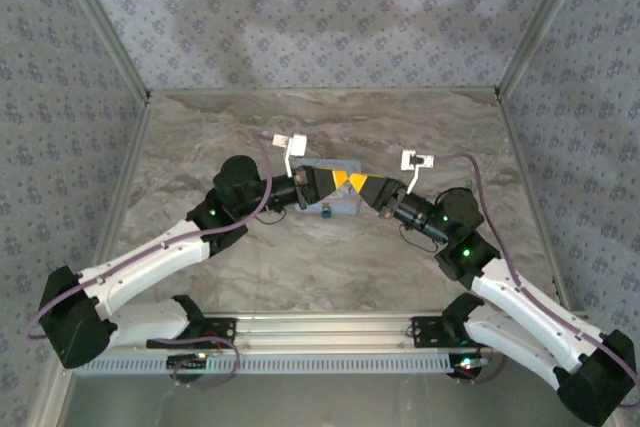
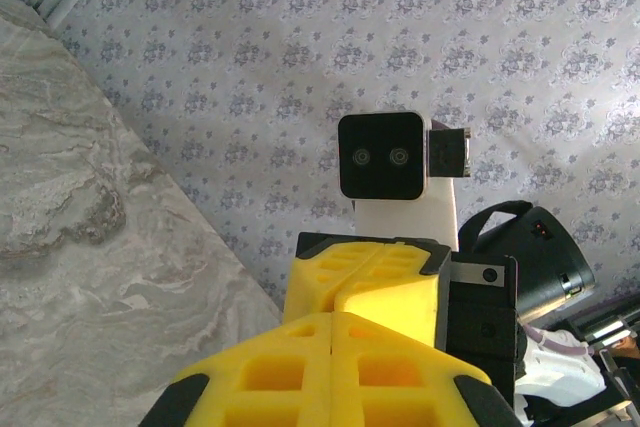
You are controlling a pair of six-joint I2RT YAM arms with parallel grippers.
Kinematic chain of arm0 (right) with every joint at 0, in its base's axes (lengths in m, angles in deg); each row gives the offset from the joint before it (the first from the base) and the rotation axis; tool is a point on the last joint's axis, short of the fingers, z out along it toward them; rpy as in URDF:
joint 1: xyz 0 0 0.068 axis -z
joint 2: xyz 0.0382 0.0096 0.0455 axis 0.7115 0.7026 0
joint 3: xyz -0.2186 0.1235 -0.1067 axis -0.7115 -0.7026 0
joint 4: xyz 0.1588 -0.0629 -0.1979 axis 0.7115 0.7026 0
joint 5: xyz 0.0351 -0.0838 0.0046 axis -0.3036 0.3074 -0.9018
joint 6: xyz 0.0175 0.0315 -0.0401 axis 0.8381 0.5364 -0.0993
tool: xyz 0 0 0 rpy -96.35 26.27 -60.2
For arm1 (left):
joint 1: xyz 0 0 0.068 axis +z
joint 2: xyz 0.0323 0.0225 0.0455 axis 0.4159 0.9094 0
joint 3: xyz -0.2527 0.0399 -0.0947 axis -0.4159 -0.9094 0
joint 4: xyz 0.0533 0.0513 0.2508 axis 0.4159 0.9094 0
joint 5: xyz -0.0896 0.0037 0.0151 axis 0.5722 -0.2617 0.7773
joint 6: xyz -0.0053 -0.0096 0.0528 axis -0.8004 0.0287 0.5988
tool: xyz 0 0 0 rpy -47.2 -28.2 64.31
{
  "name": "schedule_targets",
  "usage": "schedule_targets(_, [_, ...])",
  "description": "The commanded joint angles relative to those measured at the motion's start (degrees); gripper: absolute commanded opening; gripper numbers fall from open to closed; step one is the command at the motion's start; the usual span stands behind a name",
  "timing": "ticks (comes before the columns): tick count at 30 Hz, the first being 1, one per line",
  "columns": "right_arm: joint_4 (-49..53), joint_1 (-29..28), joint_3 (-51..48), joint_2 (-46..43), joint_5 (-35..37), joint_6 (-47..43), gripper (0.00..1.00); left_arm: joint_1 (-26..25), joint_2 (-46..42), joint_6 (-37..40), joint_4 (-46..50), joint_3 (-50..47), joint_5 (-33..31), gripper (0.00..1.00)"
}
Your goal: Unlock the padlock with the key
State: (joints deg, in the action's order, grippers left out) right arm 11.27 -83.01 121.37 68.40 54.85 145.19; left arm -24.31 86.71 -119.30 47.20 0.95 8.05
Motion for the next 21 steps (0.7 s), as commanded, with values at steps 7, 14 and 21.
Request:
schedule_targets(7, [17.4,5.1,3.4,-4.8,-2.8,-4.2,0.48,-0.3,-1.6,7.8,14.8,8.1,1.3,0.0])
schedule_targets(14, [22.2,10.6,7.5,-5.4,-12.5,-6.1,0.44,-0.1,1.5,9.3,23.5,13.0,9.0,0.0])
schedule_targets(21, [18.7,8.3,8.7,-3.7,-16.1,-6.6,0.53,-0.2,2.2,9.6,25.1,14.0,9.8,0.0])
